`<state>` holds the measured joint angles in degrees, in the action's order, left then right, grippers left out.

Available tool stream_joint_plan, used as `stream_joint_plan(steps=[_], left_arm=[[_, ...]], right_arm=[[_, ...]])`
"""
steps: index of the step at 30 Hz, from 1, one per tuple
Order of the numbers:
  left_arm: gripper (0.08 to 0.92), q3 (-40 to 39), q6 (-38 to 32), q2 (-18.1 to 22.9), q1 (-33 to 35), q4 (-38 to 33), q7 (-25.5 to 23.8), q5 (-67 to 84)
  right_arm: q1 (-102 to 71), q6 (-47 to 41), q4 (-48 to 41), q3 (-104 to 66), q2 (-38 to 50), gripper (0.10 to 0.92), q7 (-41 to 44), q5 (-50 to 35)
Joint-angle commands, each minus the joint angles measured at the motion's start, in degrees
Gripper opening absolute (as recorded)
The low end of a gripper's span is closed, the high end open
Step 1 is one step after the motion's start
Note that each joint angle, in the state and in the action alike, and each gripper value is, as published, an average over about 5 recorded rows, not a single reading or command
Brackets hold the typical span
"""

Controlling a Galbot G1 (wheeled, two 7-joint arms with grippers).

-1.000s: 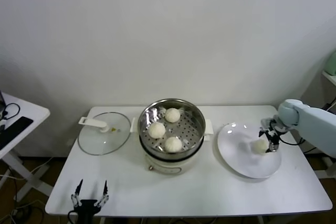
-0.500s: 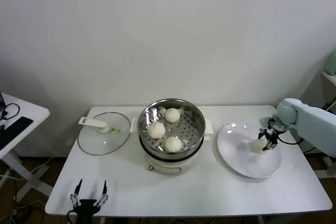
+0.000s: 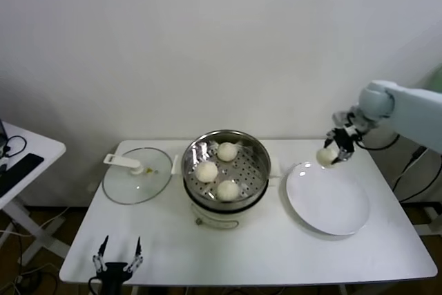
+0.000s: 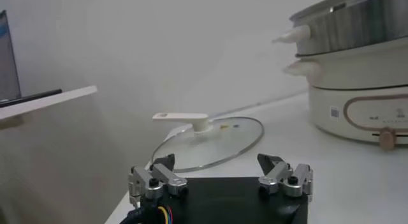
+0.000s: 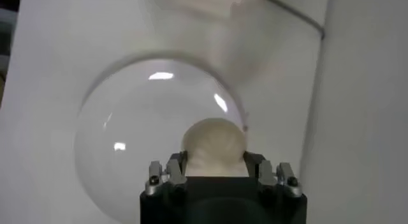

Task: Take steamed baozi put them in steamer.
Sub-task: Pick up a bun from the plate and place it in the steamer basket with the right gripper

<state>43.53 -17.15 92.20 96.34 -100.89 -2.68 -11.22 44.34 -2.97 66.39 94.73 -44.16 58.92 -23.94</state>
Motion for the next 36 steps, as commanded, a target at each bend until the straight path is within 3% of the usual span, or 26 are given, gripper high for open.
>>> stream_joint_plan(steps=[1, 10, 24, 36], left_arm=[[0.823, -0.18, 0.03, -0.38, 0.17, -0.90, 0.01, 0.16], [0.823, -0.51, -0.03, -0.44, -0.19, -0.94, -0.10, 0.09], [0.823, -0.14, -0.52, -0.70, 0.47, -1.30, -0.15, 0.25], [0.823, 0.01, -0.62, -0.63, 0.23, -0.75, -0.12, 0.20]], right_arm=[[22.76, -7.42, 16.67, 9.92, -7.11, 0.619, -0.98, -20.96], [15.45, -13.35, 19.00, 2.25, -13.46, 0.619, -5.96, -25.62], [-5.02, -14.61, 9.73, -4.29, -16.38, 0.637, -9.56, -11.50], [-9.45, -14.32, 6.72, -6.43, -17.35, 0.653, -10.04, -9.76]])
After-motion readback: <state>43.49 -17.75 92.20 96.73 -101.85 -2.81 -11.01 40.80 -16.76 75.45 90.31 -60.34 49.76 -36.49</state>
